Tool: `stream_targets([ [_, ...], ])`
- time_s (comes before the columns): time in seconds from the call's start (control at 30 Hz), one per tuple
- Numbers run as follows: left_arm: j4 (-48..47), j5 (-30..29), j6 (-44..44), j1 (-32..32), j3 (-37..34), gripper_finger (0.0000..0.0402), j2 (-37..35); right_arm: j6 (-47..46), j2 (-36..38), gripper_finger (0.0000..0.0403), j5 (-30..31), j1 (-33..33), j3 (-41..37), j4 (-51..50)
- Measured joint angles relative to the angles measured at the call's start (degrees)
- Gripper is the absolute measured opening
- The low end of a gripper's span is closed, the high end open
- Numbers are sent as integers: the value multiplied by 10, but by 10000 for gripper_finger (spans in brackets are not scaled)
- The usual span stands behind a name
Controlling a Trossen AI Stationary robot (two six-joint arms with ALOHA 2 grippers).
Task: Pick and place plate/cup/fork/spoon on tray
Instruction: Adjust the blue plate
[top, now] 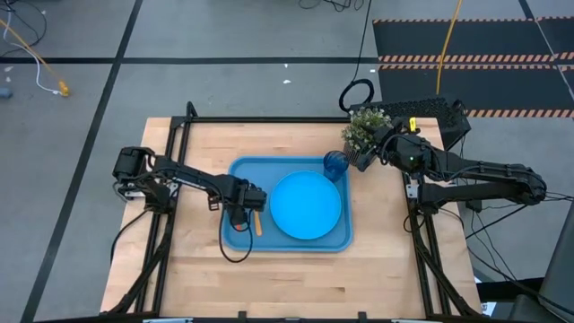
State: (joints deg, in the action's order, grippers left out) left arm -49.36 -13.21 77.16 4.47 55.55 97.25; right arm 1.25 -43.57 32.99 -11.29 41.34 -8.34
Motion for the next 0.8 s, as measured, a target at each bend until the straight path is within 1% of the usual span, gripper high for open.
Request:
stream_targets([
  [0.2,7,1,-14,1,0,128,0,1,0,176,0,0,0,3],
  [0.4,37,-2,-23,5,1,129,-7,4,0,176,0,0,0,3],
  [0.57,44,-4,-44,6,16,129,-7,5,0,176,0,0,0,3],
  [0.67,46,-22,-110,6,27,129,-7,5,0,176,0,0,0,3],
  [0.73,48,-48,-185,6,40,129,-7,5,0,176,0,0,0,3],
  [0.8,45,-74,-279,6,56,129,-7,5,0,176,0,0,0,3],
])
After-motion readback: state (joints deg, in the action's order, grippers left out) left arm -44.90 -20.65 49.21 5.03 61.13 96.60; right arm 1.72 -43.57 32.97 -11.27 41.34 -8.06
